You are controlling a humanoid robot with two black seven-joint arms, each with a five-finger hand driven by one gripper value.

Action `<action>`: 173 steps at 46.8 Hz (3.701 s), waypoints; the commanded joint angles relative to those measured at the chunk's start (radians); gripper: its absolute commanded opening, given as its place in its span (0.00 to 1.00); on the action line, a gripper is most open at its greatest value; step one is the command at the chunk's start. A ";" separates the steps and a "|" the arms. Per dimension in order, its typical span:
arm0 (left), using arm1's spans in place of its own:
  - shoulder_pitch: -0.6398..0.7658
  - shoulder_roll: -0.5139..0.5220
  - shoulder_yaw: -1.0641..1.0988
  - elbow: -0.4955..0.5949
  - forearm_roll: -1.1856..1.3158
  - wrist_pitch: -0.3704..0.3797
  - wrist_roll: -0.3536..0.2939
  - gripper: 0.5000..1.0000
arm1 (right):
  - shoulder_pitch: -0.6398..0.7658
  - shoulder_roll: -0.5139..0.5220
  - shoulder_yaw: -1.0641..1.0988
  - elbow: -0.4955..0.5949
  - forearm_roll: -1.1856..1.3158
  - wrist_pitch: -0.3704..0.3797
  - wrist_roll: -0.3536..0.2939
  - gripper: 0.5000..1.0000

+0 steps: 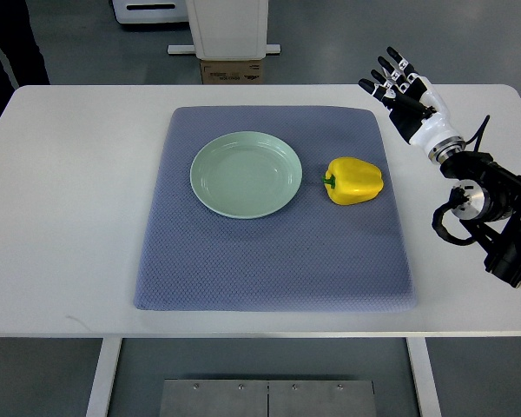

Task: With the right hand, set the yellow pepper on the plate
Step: 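Reach the right hand over the yellow pepper and lower it, then close the right hand fingers around the yellow pepper, then carry the pepper with the right hand onto the green plate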

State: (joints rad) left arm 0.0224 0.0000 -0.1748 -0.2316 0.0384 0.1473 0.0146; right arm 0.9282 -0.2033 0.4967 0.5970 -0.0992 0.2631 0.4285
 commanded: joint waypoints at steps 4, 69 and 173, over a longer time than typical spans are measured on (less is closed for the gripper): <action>0.001 0.000 0.000 0.000 0.000 0.000 -0.001 1.00 | 0.007 -0.082 -0.036 0.178 -0.117 -0.004 0.001 1.00; 0.001 0.000 0.000 0.000 0.000 0.000 -0.001 1.00 | 0.506 -0.192 -0.955 0.322 -0.530 -0.186 0.021 1.00; 0.001 0.000 0.000 0.000 0.000 0.000 -0.001 1.00 | 0.535 -0.048 -1.167 0.231 -0.524 -0.355 -0.056 0.00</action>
State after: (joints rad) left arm 0.0226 0.0000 -0.1749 -0.2316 0.0383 0.1473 0.0147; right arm 1.4445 -0.2625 -0.6715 0.8266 -0.6246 -0.0947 0.3720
